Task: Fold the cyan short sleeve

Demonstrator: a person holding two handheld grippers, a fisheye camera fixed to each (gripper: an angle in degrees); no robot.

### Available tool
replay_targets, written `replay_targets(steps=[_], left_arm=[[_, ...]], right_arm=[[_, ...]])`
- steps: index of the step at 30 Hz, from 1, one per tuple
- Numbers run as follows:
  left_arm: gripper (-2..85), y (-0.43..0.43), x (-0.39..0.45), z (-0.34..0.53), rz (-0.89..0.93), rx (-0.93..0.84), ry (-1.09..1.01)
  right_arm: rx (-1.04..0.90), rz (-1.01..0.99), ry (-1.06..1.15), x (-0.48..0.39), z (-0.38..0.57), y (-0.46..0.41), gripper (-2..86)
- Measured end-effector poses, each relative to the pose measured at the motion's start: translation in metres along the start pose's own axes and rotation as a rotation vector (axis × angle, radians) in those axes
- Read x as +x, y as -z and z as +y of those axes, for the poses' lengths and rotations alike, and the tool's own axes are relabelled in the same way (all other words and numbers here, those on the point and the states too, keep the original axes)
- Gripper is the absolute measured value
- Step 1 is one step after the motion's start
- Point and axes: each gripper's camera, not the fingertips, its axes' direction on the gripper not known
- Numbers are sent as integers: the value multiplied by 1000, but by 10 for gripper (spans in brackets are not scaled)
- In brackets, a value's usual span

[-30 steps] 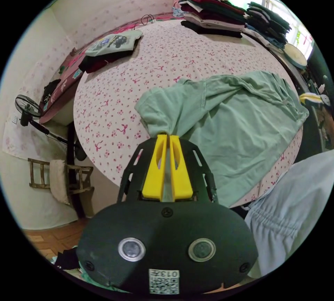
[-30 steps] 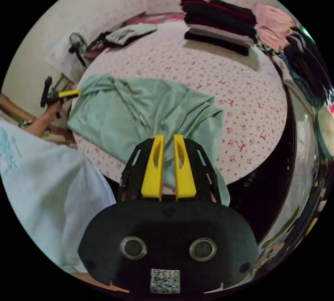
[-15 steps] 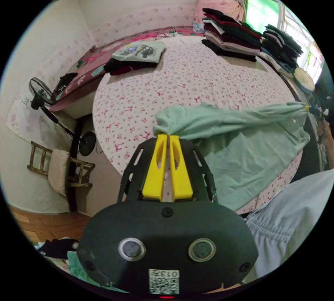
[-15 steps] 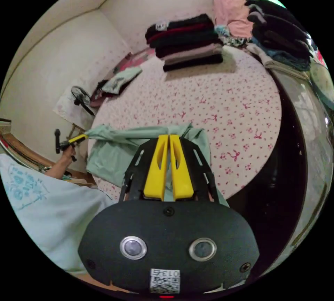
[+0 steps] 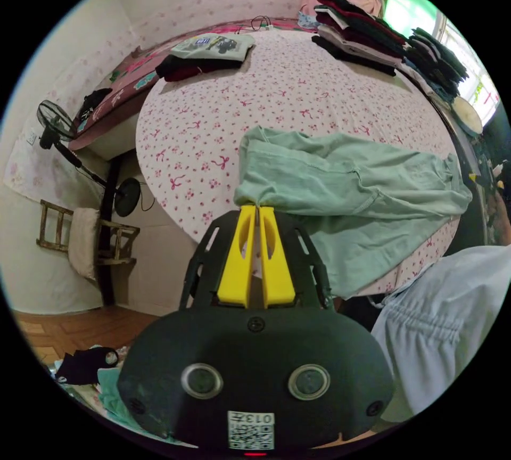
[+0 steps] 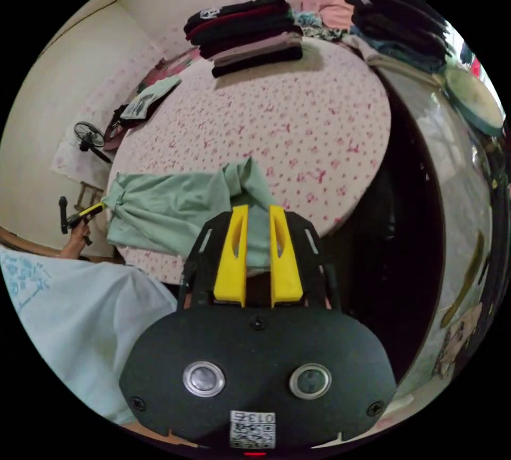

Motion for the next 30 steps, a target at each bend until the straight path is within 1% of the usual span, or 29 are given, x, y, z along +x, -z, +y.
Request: replay_targets(steps=[3,5,6,7,8,9,11,12,14,15,16,17,19,21,23,26,28,30], left_arm=[[1,4,-5,-4,4,10,23],[1,8,-8,-5,2,17,33],[1,11,-11,-6,-3,23,44],[0,15,-14,-6,-8,25,55],[0,17,-17,-6,-10,30,58],[0,25,-22,-5,-17,50,68],[0,38,-32,-2,-2,91,93],[0,44,-40,-1,2,112,124],[-1,49,-55,1,-4,135,174],[0,50,-64,1,43,143,192],[0,49,-70,0,86,148,199],[0,49,-70,-2,91,150,190],[0,54,-62,-8,53,149,137],[0,56,-60,-10,42,152,134],[0,57,-64,-8,43,152,159],[0,64,-78,-3,81,181,221],[0,69,-84,-3,104,201,243],[0,72,-83,-6,81,200,228]], right_arm=[[-22,36,144,-41,-35,-15,138],[-131,106,245,-69,-48,-47,98],[-170,133,253,-71,-50,-56,79],[-256,196,251,-68,-51,-72,54],[-270,191,231,-58,-50,-72,41],[-243,153,203,-50,-50,-65,34],[-91,9,75,-9,-47,-24,17],[-49,-11,32,4,-45,-13,14],[111,-57,-178,62,-31,28,12],[128,-73,-224,76,-27,36,13],[139,-59,-286,94,-19,47,14],[138,-15,-294,100,-15,55,16],[135,-11,-238,90,-13,59,25],[91,-39,-149,68,-16,51,41],[12,-48,-52,32,-23,26,69],[-43,-59,39,-11,-34,-3,77],[-56,5,128,-38,-42,-14,67],[-111,116,232,-59,-48,-31,25]])
